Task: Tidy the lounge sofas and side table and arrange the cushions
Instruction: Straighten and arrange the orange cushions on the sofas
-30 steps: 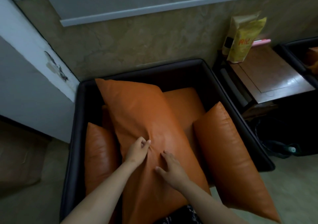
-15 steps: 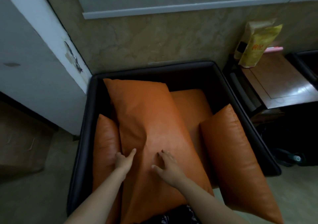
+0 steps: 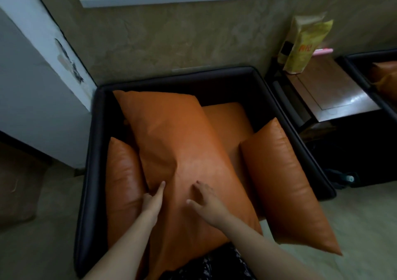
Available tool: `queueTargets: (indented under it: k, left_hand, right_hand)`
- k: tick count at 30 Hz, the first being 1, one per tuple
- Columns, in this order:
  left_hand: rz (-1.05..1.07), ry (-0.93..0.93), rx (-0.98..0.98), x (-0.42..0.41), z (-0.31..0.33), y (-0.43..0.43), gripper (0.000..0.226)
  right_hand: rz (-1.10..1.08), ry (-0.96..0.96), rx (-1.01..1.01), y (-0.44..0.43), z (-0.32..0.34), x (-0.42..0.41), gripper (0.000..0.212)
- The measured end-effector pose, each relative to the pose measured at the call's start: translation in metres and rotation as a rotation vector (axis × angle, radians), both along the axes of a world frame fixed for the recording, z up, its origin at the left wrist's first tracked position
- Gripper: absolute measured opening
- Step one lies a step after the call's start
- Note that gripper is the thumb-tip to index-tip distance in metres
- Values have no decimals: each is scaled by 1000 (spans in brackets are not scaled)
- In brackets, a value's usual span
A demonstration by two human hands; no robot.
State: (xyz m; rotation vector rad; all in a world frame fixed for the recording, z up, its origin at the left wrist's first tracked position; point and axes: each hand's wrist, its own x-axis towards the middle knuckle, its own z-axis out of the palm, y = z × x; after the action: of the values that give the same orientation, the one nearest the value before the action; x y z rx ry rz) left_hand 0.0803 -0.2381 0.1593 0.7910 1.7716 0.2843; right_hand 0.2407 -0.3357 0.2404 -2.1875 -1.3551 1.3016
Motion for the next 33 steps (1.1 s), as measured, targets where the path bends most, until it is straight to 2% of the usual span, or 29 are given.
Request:
queueTargets:
  k: [4,7,9,11,13,17,18,25,30,33]
  left_hand:
    - [-74,59,77,7,11,-6,80]
    - [-118,77,148,15,23,-4,68]
    - [-177,33,172,25,31,0,76]
    - [-253,-22,182,37,31,4,94]
    - [-293,-56,188,54,29,8,98]
    - [-330,-276,177,95,63,-1,49]
    - [-341,-315,172,105,65,-3,43]
    - [-327,-499,99,154,86,-10,44]
    - [-378,-490,54,162,87,2,41]
    - [-402,-459,46,160,80,7,38]
  right_hand:
    - [-97,-37,-3,-8,0,2,80]
    - [-205,-60,9,-12,4,10,89]
    - [-285,-70,30,-13,6,18,95]
    - [-348,-90,66,-14,10,23,99]
    - [-387,-133,118,-13,14,25,103]
    - [-479,-267,195,-15,24,37,102]
    - [-493,-310,201,-15,26,44,102]
    - [-430,-564,101,0,49,52,99]
    - [-345,-574,-24,1,37,55,104]
    - [-300,-556,-43,-8,28,67,100]
